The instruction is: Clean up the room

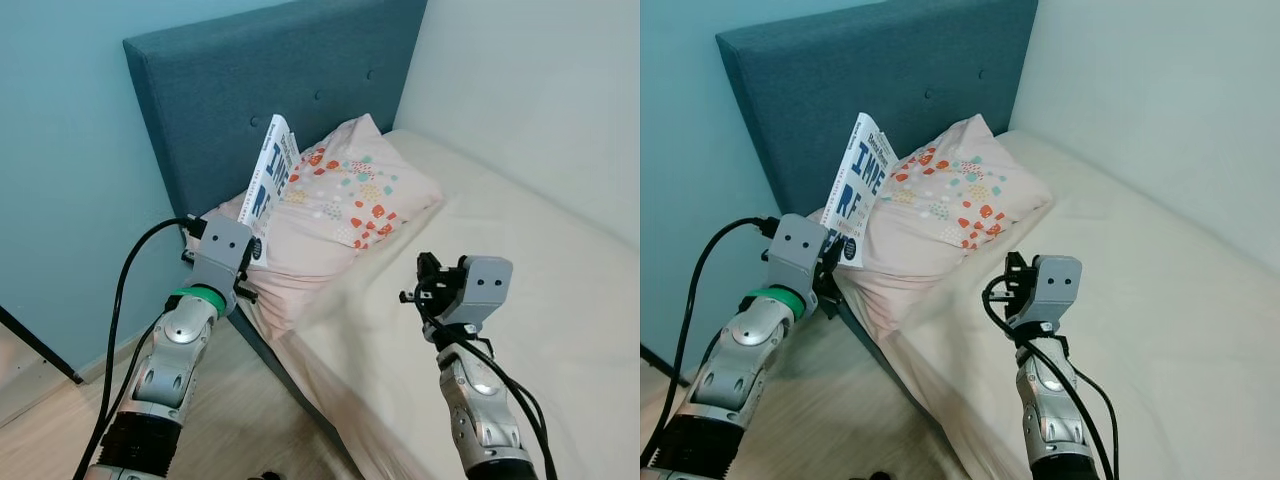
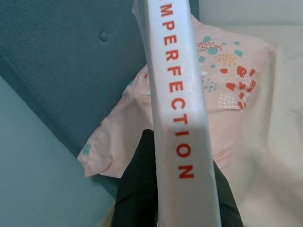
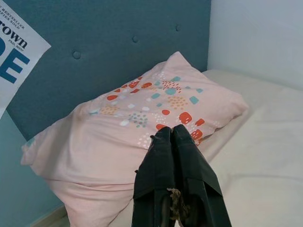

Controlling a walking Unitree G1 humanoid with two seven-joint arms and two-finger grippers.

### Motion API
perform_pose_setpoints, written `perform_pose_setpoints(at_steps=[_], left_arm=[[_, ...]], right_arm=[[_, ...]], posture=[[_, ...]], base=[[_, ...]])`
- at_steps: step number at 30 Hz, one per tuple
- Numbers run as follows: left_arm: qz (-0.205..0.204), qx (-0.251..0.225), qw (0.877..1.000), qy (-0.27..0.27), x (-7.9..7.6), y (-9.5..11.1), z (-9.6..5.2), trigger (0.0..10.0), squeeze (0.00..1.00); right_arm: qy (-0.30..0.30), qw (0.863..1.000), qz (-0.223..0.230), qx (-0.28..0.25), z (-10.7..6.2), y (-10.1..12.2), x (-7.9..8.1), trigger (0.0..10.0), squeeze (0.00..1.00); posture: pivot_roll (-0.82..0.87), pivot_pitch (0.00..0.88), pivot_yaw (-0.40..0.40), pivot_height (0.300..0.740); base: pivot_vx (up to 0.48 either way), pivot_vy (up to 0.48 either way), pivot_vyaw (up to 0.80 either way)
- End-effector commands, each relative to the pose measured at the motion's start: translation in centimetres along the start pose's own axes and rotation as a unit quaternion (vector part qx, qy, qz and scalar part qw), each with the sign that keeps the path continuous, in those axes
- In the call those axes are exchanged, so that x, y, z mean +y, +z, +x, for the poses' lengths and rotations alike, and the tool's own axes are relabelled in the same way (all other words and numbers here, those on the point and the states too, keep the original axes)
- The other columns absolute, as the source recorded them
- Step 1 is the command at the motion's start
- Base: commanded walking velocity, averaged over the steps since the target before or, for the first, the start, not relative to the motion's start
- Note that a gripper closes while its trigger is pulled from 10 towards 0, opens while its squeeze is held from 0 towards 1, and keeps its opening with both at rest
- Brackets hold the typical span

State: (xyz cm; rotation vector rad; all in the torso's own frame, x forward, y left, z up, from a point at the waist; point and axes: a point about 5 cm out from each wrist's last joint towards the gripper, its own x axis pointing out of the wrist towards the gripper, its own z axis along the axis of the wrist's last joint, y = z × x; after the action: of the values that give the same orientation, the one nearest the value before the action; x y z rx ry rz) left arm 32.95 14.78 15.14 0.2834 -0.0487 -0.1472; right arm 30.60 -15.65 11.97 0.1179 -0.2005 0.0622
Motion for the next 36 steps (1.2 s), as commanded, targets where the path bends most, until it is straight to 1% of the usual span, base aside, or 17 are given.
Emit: perform_pose_setpoints(at_steps=[1, 8, 11, 17, 20, 23, 36], left_arm=[[-0.003, -0.009, 1.0, -0.004, -0.32, 0.24, -0.15, 10.0, 0.0], [-0.003, -0.008, 1.0, -0.005, -0.32, 0.21, -0.19, 10.0, 0.0], [-0.001, -0.007, 1.0, -0.006, -0.35, 0.18, -0.2, 10.0, 0.0], [-0.001, -0.007, 1.0, -0.006, -0.31, 0.22, -0.16, 10.0, 0.0], [-0.001, -0.008, 1.0, -0.007, -0.32, 0.25, -0.15, 10.0, 0.0], [-0.001, -0.008, 1.0, -0.007, -0.33, 0.25, -0.15, 10.0, 0.0], [0.0, -0.008, 1.0, -0.007, -0.31, 0.25, -0.13, 10.0, 0.0]], right_arm=[[-0.007, 1.0, 0.001, 0.019, -0.5, -0.79, -0.26, 10.0, 0.0], [-0.007, 1.0, 0.001, 0.019, -0.64, -0.84, -0.26, 10.0, 0.0], [-0.006, 1.0, 0.003, 0.019, -0.66, -0.86, -0.18, 10.0, 0.0], [-0.006, 1.0, 0.004, 0.02, -0.66, -0.87, -0.13, 10.0, 0.0], [-0.007, 1.0, 0.006, 0.019, -0.71, -0.86, -0.13, 10.0, 0.0], [-0.008, 1.0, 0.009, 0.017, -0.73, -0.82, -0.15, 10.0, 0.0], [-0.008, 1.0, 0.006, 0.019, -0.7, -0.88, -0.12, 10.0, 0.0]], posture=[[0.01, 0.066, 0.016, 0.73], [0.01, 0.072, 0.018, 0.715], [0.01, 0.072, 0.018, 0.695], [0.01, 0.075, 0.021, 0.68], [0.01, 0.075, 0.021, 0.66], [0.01, 0.075, 0.021, 0.65], [0.01, 0.074, 0.023, 0.65]], base=[[0.0, 0.0, 0.0], [0.0, 0.0, 0.0], [0.0, 0.0, 0.0], [0.0, 0.0, 0.0], [0.0, 0.0, 0.0], [0.0, 0.0, 0.0], [0.0, 0.0, 0.0]])
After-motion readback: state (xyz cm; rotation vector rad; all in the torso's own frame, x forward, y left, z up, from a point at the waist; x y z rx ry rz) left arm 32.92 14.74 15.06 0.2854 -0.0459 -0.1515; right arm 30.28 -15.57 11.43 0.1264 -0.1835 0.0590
